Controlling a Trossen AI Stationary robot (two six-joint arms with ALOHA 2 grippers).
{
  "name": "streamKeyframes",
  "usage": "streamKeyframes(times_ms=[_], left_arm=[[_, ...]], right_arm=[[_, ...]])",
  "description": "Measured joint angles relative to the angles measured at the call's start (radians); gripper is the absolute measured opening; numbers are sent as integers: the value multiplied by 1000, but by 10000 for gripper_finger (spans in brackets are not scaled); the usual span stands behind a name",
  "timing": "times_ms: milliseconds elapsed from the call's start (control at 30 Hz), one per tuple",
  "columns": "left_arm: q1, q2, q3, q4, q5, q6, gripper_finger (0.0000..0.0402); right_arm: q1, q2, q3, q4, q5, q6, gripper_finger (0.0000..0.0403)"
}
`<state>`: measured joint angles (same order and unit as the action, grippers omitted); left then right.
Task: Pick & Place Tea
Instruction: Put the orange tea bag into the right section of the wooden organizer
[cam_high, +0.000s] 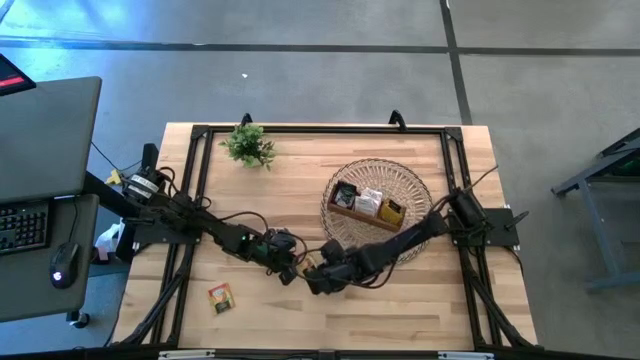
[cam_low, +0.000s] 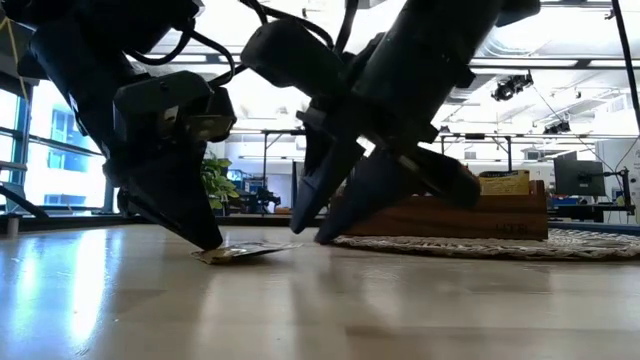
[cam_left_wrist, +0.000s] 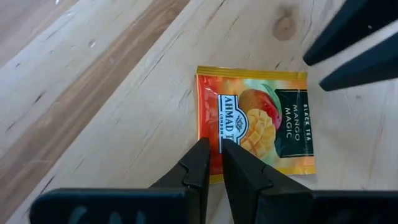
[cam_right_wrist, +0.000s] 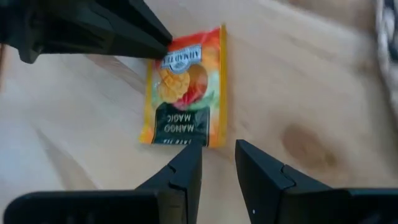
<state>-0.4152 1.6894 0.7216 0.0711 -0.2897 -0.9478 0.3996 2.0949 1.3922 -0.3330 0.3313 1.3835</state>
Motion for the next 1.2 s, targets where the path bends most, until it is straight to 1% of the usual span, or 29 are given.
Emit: streamKeyframes(times_ms=[67, 233, 367, 433, 533, 633, 700, 833, 1000, 1100, 1200], left_arm=[[0, 0, 0, 0, 0, 0, 44], [-6, 0, 0, 13, 0, -4, 44], [-6, 0, -1, 27, 3, -1, 44], [-5, 0, -1, -3, -3, -4, 44], [-5, 1, -1, -11, -10, -25, 44], [-5, 27, 1, 41, -8, -24, 44], [-17, 28, 0, 43, -8, -23, 44], [-26, 29, 0, 54, -8, -30, 44], [-32, 29, 0, 55, 0, -25, 44], [-32, 30, 0, 58, 0, -3, 44], [-32, 30, 0, 58, -1, 13, 44]], right_arm=[[1, 0, 0, 1, -8, 50, 94], [-7, 9, 0, 8, -10, 86, 94], [-14, 45, 3, 32, -46, 112, 94], [-13, 57, 4, 48, -27, 121, 94], [-21, 60, 4, 52, -12, 87, 94], [-27, 61, 3, 83, 7, 27, 94], [-30, 62, 2, 90, 9, -15, 94], [-31, 63, 1, 99, 28, -17, 94], [-33, 64, 0, 126, 19, -56, 93], [-40, 64, 0, 128, -14, -118, 81], [-43, 64, 0, 128, -32, -149, 53]])
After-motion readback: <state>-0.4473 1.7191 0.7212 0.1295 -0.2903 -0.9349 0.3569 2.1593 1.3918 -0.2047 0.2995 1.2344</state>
